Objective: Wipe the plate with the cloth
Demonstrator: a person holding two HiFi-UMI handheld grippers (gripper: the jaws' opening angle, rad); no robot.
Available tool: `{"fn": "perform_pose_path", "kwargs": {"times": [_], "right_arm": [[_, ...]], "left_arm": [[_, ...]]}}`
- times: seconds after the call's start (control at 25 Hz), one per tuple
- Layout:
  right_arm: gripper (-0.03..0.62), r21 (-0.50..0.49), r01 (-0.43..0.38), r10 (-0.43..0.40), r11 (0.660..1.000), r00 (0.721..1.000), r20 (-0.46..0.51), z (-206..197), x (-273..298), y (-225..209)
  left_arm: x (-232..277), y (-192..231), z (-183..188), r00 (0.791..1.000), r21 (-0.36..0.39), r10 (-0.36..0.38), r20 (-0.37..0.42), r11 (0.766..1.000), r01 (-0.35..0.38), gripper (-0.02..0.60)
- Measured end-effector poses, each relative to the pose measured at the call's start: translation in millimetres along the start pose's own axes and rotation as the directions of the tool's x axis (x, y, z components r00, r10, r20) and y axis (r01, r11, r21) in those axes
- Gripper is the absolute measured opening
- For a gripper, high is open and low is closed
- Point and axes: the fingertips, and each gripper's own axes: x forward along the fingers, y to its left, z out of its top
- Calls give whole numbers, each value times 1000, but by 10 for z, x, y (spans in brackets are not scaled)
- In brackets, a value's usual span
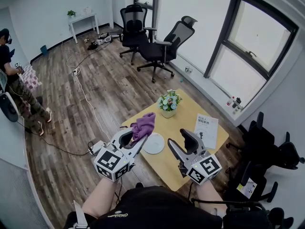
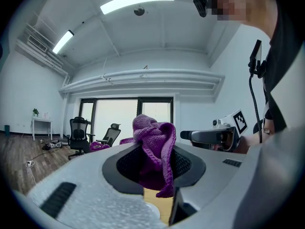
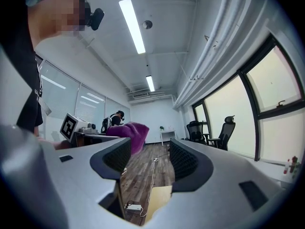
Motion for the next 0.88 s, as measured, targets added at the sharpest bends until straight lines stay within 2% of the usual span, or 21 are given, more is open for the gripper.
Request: {"fn": "perform_pose_path", "kwargs": {"times": [0.88], "right_arm": [[253,-3,19,-19,1000,998,-68,-184,69,-118]], "left_arm": [[110,44,-106,999,-4,-21,-32,1000,21,120]]}}
